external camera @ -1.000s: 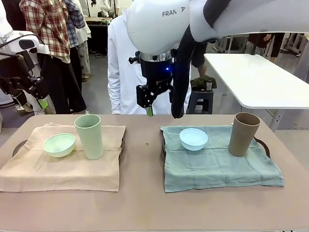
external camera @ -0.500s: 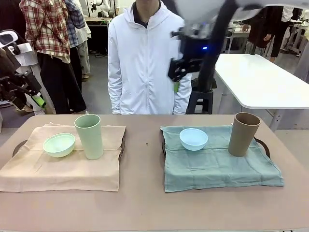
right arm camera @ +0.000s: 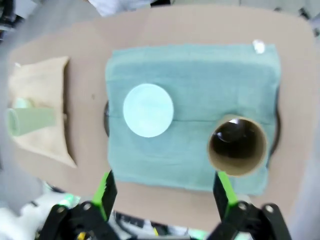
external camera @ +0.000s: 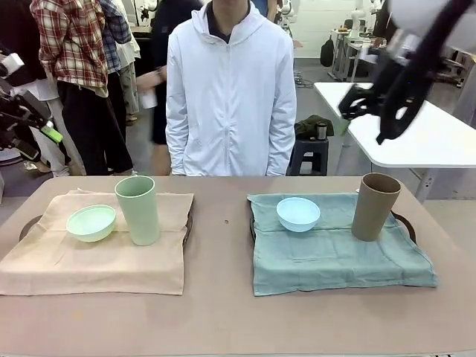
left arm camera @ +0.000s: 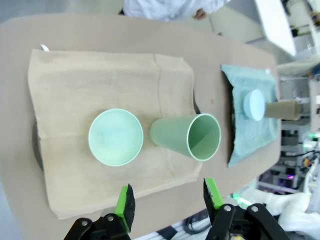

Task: Set up a tray with a mat and arrange the tableware.
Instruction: Place the Picnic Bowl and Reusable plastic cup back onto the Handle tray in front of the human's position.

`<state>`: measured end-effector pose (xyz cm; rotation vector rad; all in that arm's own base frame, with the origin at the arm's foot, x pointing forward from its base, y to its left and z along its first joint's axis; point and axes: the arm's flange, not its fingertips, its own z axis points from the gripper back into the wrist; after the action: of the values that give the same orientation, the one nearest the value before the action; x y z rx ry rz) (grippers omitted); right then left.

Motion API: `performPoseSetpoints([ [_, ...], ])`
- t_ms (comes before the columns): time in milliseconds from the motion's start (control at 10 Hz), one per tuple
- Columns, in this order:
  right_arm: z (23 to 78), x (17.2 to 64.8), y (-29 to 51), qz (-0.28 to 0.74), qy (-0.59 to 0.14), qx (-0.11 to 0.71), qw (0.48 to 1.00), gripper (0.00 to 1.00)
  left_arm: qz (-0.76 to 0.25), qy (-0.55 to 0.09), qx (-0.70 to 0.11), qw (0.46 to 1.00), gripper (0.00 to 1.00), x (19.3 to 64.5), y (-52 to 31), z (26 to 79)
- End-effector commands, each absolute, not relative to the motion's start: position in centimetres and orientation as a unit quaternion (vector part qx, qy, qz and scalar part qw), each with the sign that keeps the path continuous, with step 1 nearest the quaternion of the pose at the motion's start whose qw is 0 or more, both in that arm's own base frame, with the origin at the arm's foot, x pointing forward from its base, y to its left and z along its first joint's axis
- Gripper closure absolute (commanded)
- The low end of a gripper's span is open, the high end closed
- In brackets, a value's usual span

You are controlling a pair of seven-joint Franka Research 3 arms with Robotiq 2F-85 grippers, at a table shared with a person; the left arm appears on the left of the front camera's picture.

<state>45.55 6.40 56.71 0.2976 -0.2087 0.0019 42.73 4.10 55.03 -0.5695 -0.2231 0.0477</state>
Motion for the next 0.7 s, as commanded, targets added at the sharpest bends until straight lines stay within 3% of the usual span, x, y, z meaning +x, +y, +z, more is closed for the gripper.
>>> performPoseSetpoints([
  [0,55.6,43.3,1.9,0.001,-0.137,0.216,0.967,0.0,0.029,-0.119,-0.336,0.934,0.26,42.5,6.4,55.3],
  [600,53.0,37.0,-9.9,-0.004,-0.174,0.386,0.906,0.0,0.061,-0.117,-0.459,0.878,0.26,40.8,15.8,55.3],
])
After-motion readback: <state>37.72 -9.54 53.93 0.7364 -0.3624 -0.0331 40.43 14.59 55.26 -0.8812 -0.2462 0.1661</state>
